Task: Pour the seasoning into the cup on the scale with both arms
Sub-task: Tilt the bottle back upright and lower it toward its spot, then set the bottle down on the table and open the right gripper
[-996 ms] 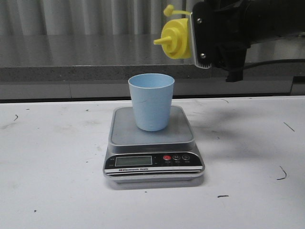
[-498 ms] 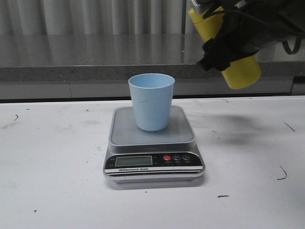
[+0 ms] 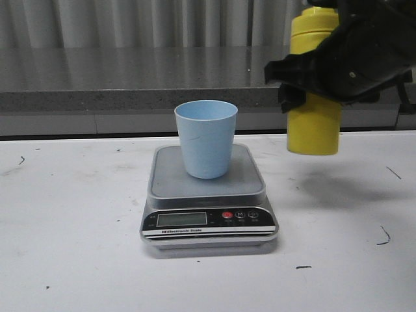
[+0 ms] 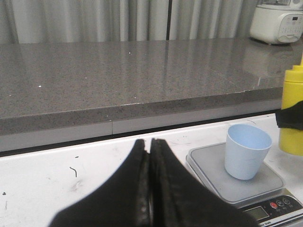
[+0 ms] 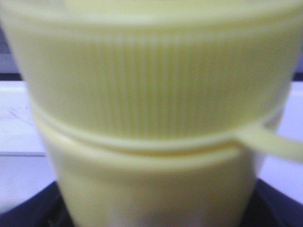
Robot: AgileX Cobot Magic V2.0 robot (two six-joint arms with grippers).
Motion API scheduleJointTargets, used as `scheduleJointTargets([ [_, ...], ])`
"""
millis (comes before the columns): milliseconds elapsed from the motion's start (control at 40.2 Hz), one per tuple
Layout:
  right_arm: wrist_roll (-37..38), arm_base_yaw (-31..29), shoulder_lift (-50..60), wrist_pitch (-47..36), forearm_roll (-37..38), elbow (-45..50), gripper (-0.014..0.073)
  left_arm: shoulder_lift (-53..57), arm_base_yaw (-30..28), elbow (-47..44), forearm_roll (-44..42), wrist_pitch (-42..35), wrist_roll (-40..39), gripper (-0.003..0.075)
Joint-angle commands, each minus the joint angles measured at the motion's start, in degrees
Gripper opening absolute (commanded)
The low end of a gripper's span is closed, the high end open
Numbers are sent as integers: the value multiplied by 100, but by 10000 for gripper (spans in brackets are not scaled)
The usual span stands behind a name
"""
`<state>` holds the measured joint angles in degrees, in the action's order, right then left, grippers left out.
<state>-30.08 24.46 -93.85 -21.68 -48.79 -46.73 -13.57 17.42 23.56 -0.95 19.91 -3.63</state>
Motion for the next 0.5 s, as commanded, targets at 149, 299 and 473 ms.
scheduleJointTargets([
  [149,1911,-25,313,-1841,1964,887,214,-50,-5,152,41,-507,-36,-20],
  [299,2281,-25,177,-3181,2237,1438,214,-50,-5,152,41,-507,-36,-20],
  [473,2281,-25,-215,-3565,2232,1512,214,-50,-5,152,41,-507,-36,-20],
])
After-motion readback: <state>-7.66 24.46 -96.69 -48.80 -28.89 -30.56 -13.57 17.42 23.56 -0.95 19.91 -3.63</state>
